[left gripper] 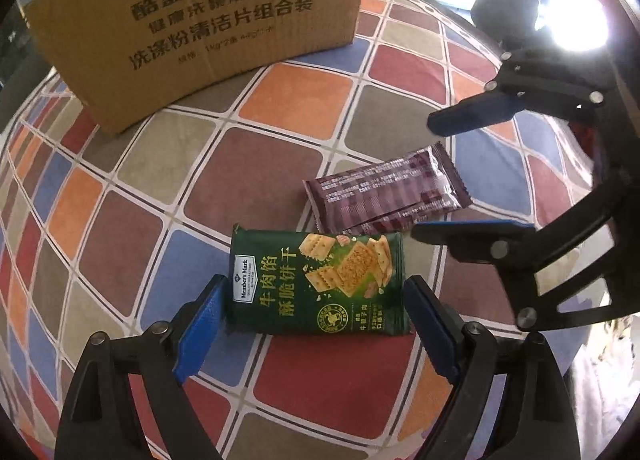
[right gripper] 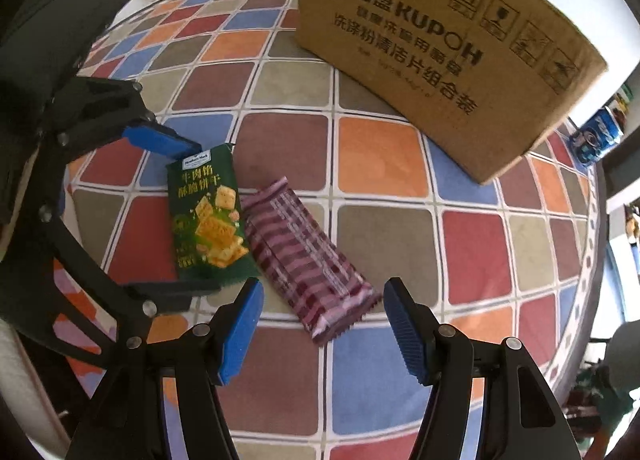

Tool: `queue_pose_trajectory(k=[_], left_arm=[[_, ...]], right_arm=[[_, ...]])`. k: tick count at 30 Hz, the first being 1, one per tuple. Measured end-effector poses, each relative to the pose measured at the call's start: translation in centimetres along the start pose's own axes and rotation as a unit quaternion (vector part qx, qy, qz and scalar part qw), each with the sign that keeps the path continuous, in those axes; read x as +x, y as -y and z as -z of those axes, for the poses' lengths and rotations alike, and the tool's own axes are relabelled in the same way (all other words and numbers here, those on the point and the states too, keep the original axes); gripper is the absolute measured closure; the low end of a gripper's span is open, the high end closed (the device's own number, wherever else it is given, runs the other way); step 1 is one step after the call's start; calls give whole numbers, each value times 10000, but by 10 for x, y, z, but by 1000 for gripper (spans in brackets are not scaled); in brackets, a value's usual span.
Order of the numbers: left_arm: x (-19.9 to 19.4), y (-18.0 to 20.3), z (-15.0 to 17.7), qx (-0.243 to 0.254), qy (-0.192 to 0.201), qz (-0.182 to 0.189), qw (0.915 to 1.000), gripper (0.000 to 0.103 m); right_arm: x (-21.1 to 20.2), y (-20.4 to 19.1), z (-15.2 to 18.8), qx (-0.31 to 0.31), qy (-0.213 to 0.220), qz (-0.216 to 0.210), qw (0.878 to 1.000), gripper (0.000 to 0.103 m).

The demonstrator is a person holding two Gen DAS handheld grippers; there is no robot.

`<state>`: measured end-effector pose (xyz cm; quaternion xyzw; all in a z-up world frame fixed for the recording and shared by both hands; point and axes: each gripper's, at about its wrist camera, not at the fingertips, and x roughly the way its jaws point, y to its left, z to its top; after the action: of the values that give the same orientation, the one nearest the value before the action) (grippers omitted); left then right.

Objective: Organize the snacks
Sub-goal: 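Grasp the purple striped bar with the right tool while the left tool grasps the green cracker bag, then carry the purple bar and cracker bag into the box and open both tools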

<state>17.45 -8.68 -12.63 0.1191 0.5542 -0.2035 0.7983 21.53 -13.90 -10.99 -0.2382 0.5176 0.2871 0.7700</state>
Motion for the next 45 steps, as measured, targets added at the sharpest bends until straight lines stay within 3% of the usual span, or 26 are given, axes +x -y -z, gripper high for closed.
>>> queue_pose_trajectory(k=[8,12,19,21,28,37,45], left_arm=[[-9,-14,8,-136,230,61,9996,32],[-12,-24,11,-305,230,38,9993,35],[-17,-35,17,-520,270,-38,9983,37],[-19,-37,19,-570,287,-52,9979,37],[-18,-40,13,-783,387,-104,9961,37],[-43,-41,5,-890,831,-297,9921,37],[-72,-47,-4,-976,1280,-504,9857,37]], right_arm=[[17,-4,-12,-102,-78,-174,9998,40],[21,-7,-19,-45,-11,-253,9997,40],[27,-4,-27,272,22,-379,9989,41],[25,-5,-25,342,61,-353,9988,52],[19,-5,-19,826,164,-156,9963,61],[4,4,-7,1678,428,-305,9844,62],[-22,11,-5,2163,871,42,9724,62]])
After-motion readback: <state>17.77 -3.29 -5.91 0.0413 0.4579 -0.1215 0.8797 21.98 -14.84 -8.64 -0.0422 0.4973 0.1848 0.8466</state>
